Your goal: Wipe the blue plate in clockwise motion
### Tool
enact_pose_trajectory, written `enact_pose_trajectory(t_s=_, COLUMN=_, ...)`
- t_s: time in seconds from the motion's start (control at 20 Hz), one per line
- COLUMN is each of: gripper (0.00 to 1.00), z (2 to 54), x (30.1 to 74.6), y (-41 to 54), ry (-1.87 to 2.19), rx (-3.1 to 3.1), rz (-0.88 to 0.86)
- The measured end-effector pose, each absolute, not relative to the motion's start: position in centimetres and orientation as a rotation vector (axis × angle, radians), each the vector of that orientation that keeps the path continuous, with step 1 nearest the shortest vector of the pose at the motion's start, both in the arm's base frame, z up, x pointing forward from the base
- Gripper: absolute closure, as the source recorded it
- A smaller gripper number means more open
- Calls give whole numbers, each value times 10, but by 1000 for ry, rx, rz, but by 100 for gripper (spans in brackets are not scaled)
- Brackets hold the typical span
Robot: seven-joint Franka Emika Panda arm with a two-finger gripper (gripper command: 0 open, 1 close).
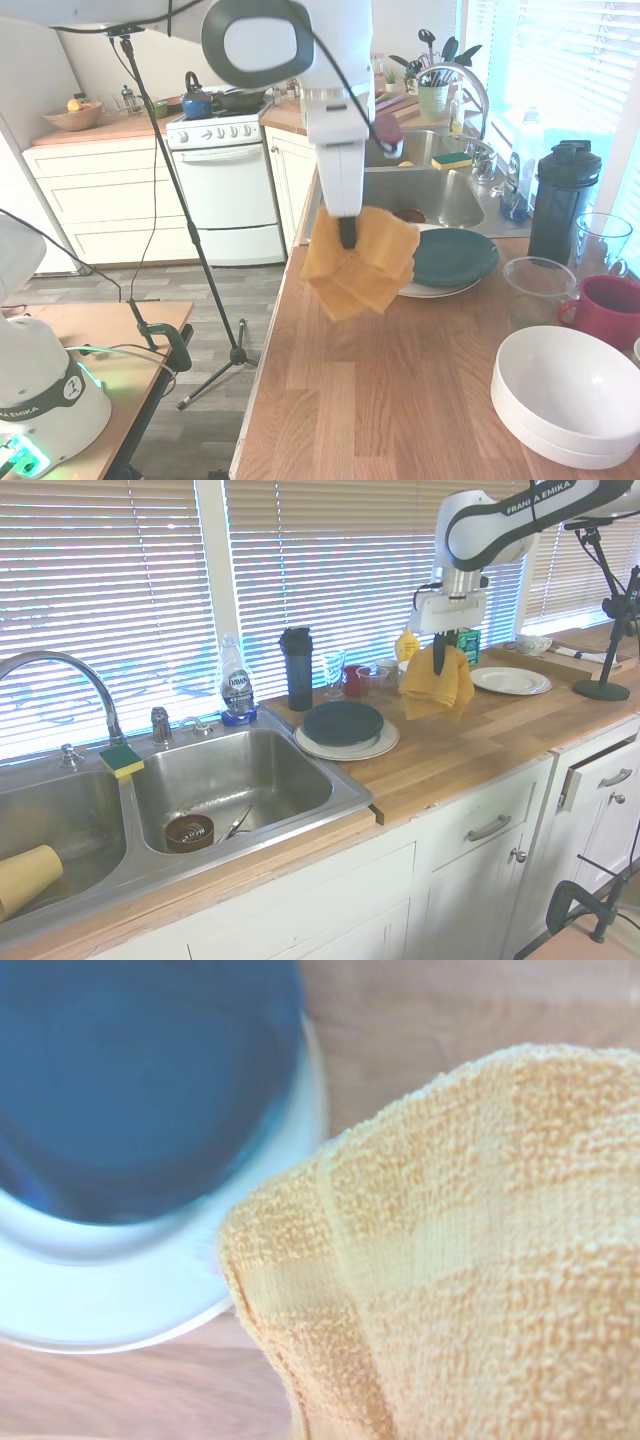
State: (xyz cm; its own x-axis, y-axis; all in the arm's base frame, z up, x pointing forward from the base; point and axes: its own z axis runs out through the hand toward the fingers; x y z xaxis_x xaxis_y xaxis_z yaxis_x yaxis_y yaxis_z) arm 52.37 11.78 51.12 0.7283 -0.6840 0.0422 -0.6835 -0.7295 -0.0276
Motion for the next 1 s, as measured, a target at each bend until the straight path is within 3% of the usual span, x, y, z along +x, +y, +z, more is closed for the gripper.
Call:
enact_pose_trajectory(t_s=0.35, gripper=100, z=522, x=550, y=177, ry=1069, rx=-2980, rz=-102)
enact_pose_trajectory(t_s=1.0, gripper=100, z=456, x=586, y=269, ry=899, rx=-3131, rz=-70)
